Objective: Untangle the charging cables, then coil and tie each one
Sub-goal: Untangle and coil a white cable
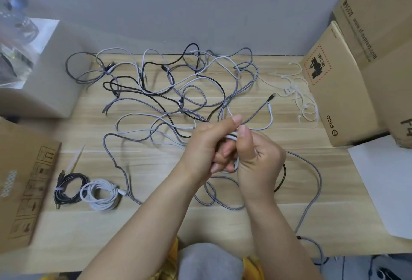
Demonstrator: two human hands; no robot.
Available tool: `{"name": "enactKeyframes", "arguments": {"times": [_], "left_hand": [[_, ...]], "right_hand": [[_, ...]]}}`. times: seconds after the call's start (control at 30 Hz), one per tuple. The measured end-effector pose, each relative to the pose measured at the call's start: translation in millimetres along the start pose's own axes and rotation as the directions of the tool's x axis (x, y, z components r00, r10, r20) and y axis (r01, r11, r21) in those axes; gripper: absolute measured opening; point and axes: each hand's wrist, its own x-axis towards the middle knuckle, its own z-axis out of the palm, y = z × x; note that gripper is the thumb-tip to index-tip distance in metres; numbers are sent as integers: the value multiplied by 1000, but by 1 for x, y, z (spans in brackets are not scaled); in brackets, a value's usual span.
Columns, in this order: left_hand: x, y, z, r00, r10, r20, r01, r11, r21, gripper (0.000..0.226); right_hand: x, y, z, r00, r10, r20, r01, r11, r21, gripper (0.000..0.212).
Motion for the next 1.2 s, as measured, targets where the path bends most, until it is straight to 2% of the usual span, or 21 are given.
{"name": "enactKeyframes", "arguments": {"times": [0.13,0.27,0.33,0.43,0.47,0.53,0.63,0.73,0.8,0.83,0.97,1.03,1.1,1.13,1.2], "left_hand": [[1,-2,9,989,87,-119,-86,996,15,55],[3,-7,19,967,165,-197,-169,986,-6,60],[8,-7,18,956,151,-253,-162,987,-22,65],[20,-8,9,901,181,-394,-207,978,-24,55],[23,-8,8,894,173,-413,-202,979,-27,52],[28,-5,8,910,131,-393,-149,989,-15,56],[30,-3,9,977,58,-206,-66,997,-34,50],[34,-7,5,999,51,16,-51,998,-43,43],[37,-9,3,996,72,48,-73,997,18,33],[39,-10,2,997,74,35,-76,996,37,33],[46,-16,-6,994,79,-72,-67,985,159,34],[48,-20,-9,991,67,-113,-47,984,173,33],[50,-22,-12,988,63,-142,-38,984,172,32],[50,-22,-12,987,61,-149,-35,984,173,31],[51,-23,-13,987,59,-151,-33,984,174,31]], "right_hand": [[2,4,2,996,-70,-57,66,995,-77,45],[5,6,2,986,-127,-104,112,984,-140,56],[6,5,1,970,-220,-108,194,959,-207,58],[7,4,7,905,-418,-76,359,848,-389,54],[9,5,8,912,-402,-80,346,860,-376,51],[16,8,8,956,-276,-99,244,938,-247,50],[27,16,1,993,39,-112,-45,998,-46,50],[39,32,-4,939,336,-69,-328,939,106,55],[45,43,-5,915,403,10,-403,912,83,67],[48,46,-7,908,416,57,-419,906,65,67],[71,67,-19,835,495,239,-498,866,-53,46],[90,89,-32,827,538,161,-525,843,-117,42],[109,115,-49,841,537,-56,-534,810,-242,25],[117,129,-59,836,520,-176,-546,751,-372,18],[129,152,-80,803,494,-333,-590,577,-565,33]]}}
